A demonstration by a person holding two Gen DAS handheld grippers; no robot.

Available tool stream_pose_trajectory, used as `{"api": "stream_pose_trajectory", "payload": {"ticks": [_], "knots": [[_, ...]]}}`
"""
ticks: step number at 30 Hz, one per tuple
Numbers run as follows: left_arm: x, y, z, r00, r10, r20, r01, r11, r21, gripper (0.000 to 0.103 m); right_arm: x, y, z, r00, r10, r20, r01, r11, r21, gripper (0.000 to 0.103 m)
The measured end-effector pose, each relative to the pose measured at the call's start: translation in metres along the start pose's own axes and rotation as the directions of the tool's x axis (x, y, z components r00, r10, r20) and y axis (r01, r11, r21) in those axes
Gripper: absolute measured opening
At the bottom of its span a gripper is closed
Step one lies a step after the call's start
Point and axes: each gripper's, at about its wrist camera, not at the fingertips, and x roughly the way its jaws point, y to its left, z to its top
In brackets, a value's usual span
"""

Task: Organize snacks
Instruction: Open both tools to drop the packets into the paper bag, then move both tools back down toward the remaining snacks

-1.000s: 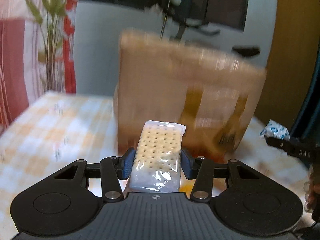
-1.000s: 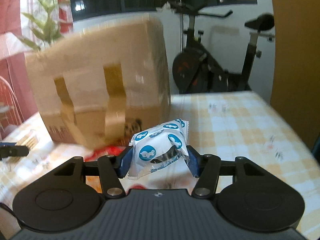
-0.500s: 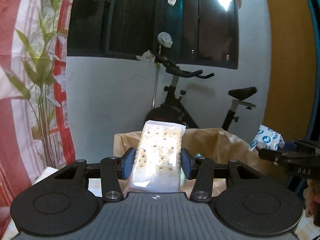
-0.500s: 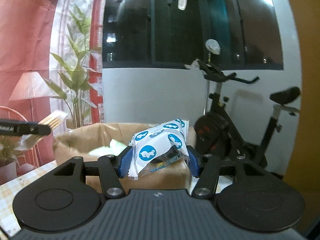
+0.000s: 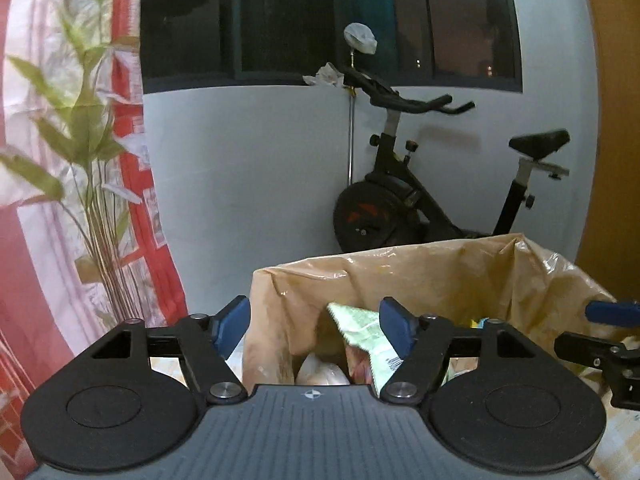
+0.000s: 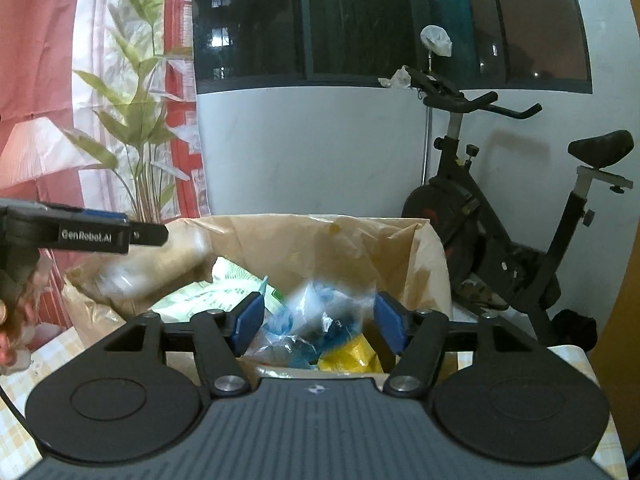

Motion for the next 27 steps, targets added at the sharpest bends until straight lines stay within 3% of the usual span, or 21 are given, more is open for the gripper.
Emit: {"api": "stream_pose_trajectory", "payload": {"ticks": [4, 8, 17, 27], "knots": [[-0.025, 0.013, -0.007, 1.000, -0.008, -0.010, 0.007, 0.997, -0.071, 0.073, -0.013, -0.004, -0.001, 1.000, 0.021, -0.001, -0.021, 0.998, 0.062, 0.066], [-0.055, 0.016, -0.019, 0.999, -0.045, 0.009, 0.045, 0.996, -0.078, 0.073, -0.039, -0.005, -0.009, 0.998, 0.059, 0.033, -0.063, 0.989, 0.137, 0.066], [-0.104, 0.010, -0.070, 0.993, -0.114, 0.032, 0.117, 0.987, -0.113, 0.073, -0.092, 0.015, -0.040, 0.992, 0.079, 0.103, -0.086, 0.994, 0.060, 0.066], [-0.095, -0.006, -0.132, 0.984, -0.160, -0.083, 0.147, 0.977, -0.153, 0.072, -0.092, 0.026, -0.109, 0.999, 0.041, -0.034, -0.039, 0.997, 0.062, 0.062]]}}
